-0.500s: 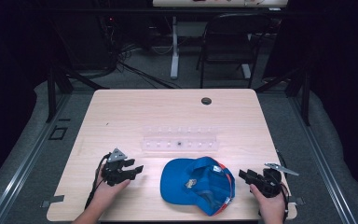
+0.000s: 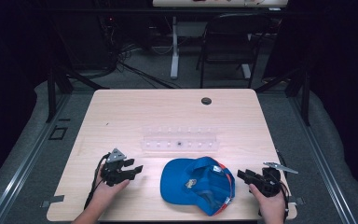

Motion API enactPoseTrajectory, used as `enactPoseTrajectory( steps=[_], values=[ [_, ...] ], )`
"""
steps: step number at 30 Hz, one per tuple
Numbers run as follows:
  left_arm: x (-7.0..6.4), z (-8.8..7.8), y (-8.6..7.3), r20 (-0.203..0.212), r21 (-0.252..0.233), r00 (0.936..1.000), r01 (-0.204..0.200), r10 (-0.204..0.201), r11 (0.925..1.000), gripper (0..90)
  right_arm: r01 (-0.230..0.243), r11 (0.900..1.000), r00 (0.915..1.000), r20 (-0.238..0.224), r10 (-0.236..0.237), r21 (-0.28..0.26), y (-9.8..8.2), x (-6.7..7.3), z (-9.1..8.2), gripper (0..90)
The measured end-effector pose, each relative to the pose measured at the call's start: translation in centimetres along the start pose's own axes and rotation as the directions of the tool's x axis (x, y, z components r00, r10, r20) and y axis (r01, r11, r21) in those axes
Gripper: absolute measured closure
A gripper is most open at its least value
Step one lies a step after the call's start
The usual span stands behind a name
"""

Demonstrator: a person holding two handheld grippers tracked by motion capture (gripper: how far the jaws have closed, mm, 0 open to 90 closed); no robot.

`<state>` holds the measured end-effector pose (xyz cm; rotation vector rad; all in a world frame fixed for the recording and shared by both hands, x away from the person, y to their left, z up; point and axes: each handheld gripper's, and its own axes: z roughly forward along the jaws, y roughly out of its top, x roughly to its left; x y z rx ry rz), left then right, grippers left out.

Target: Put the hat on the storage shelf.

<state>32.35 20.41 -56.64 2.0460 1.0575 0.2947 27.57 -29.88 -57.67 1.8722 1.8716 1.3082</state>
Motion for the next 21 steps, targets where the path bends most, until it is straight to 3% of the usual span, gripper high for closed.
enactPoseTrajectory(
  steps=[4,8,21],
  values=[
    [0.1,-0.2,0.0,-0.001,-0.002,1.0,-0.008,0.008,1.0,49.5,0.002,1.0,0.9999,-0.012,-0.001,0.026,0.6,0.3,-0.3,54.4],
    [0.0,-0.3,0.1,0.0,-0.009,1.0,-0.004,0.004,1.0,49.5,-0.035,0.996,0.9961,-0.078,0.042,0.086,1.5,0.8,-1.0,55.0],
    [-0.1,-0.1,0.1,0.0,-0.004,1.0,-0.007,0.007,1.0,49.4,-0.022,0.981,0.985,-0.164,0.053,0.19,3.1,1.5,-2.6,55.7]
  ],
)
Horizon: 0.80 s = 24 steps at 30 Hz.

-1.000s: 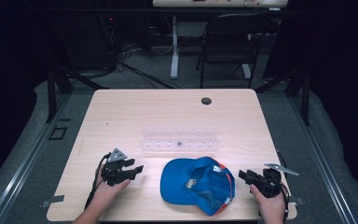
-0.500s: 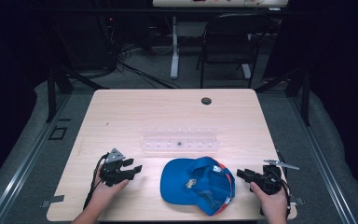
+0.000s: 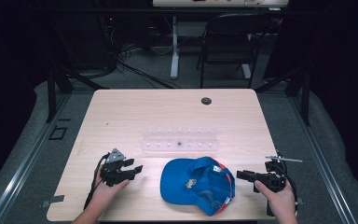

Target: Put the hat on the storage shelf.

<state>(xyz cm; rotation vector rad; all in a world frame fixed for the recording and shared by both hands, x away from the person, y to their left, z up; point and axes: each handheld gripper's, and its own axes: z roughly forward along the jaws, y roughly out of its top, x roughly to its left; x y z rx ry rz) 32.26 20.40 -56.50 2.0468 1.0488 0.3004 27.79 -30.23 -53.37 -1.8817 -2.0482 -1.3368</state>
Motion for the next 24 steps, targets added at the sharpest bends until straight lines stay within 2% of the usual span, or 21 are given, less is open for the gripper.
enactPoseTrajectory(
  steps=[6,15,24],
  values=[
    [0.0,0.0,0.0,0.003,0.004,1.0,-0.007,0.007,1.0,49.4,0.014,0.999,0.9992,-0.038,-0.012,0.036,0.1,0.7,-0.1,55.1],
    [0.0,-0.1,0.0,0.0,0.0,1.0,-0.005,0.005,1.0,49.4,0.021,0.998,0.9986,-0.049,-0.017,0.066,0.1,1.1,0.1,53.7],
    [0.0,0.0,0.0,-0.007,0.0,1.0,-0.005,0.005,1.0,49.3,0.033,0.997,0.9978,-0.06,-0.029,0.075,-0.1,1.7,0.4,53.8]
  ],
)
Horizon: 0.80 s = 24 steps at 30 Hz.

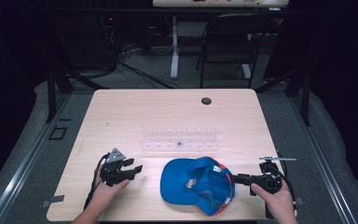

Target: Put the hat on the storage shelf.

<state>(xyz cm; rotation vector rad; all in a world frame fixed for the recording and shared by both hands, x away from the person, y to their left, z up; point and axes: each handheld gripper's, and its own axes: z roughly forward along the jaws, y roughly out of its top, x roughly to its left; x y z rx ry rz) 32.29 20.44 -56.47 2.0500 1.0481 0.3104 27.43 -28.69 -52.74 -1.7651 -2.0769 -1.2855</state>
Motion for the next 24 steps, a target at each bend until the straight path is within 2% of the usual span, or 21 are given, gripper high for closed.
enactPoseTrajectory(
  steps=[5,13,24],
  values=[
    [0.0,0.0,0.0,-0.002,-0.004,1.0,0.001,-0.001,1.0,49.3,-0.001,1.0,0.9998,-0.02,0.002,0.019,-0.1,0.4,0.2,53.9],
    [0.0,0.0,0.0,-0.005,-0.001,1.0,0.001,-0.001,1.0,49.4,-0.011,0.996,0.9986,-0.05,0.016,0.093,-0.8,0.2,1.2,54.6],
    [0.0,0.0,0.0,-0.005,-0.004,1.0,0.001,-0.001,1.0,49.3,-0.032,0.991,0.9944,-0.096,0.045,0.133,-1.1,0.1,2.1,59.1]
  ],
)
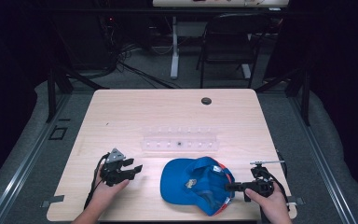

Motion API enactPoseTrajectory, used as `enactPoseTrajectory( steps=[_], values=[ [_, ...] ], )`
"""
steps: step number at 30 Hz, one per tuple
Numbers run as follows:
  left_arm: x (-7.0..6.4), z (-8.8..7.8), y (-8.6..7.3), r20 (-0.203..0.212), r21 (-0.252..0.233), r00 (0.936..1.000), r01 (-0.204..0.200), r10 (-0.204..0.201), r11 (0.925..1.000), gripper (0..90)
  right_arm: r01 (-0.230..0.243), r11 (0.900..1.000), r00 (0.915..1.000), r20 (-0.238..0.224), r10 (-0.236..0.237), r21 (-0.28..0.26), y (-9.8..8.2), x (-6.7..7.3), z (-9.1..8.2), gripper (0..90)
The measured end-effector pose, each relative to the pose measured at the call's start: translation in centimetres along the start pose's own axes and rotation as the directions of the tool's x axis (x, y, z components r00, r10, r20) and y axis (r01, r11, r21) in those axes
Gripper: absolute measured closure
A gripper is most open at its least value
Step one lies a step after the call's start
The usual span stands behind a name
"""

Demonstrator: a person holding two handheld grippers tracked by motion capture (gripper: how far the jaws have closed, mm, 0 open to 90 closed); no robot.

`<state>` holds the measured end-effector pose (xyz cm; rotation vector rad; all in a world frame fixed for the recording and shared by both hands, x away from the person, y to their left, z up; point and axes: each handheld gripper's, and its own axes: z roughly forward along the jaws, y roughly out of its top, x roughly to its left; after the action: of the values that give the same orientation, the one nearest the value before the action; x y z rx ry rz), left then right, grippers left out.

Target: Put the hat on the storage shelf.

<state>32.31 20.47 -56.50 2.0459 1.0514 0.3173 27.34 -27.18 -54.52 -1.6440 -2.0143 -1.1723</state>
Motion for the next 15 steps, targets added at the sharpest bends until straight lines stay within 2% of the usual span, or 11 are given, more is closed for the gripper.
enactPoseTrajectory(
  steps=[6,12,13,15],
  values=[
    [0.04,-0.03,0.02,0.002,0.002,1.0,-0.004,0.004,1.0,49.3,0.007,1.0,0.9996,-0.026,-0.007,0.003,0.3,0.45,0.03,62.3],
    [0.01,-0.04,0.0,-0.006,-0.002,1.0,-0.001,0.001,1.0,49.3,0.013,1.0,0.9996,-0.023,-0.012,0.012,0.53,0.67,-0.09,68.3],
    [0.01,-0.04,0.0,-0.006,-0.003,1.0,-0.001,0.001,1.0,49.3,-0.005,1.0,0.9996,-0.027,0.005,0.012,0.62,0.76,-0.19,71.0],
    [0.04,-0.07,0.02,0.003,0.002,1.0,-0.003,0.003,1.0,49.3,-0.007,1.0,0.9996,-0.028,0.007,0.013,0.65,0.77,-0.21,71.5]
  ],
)
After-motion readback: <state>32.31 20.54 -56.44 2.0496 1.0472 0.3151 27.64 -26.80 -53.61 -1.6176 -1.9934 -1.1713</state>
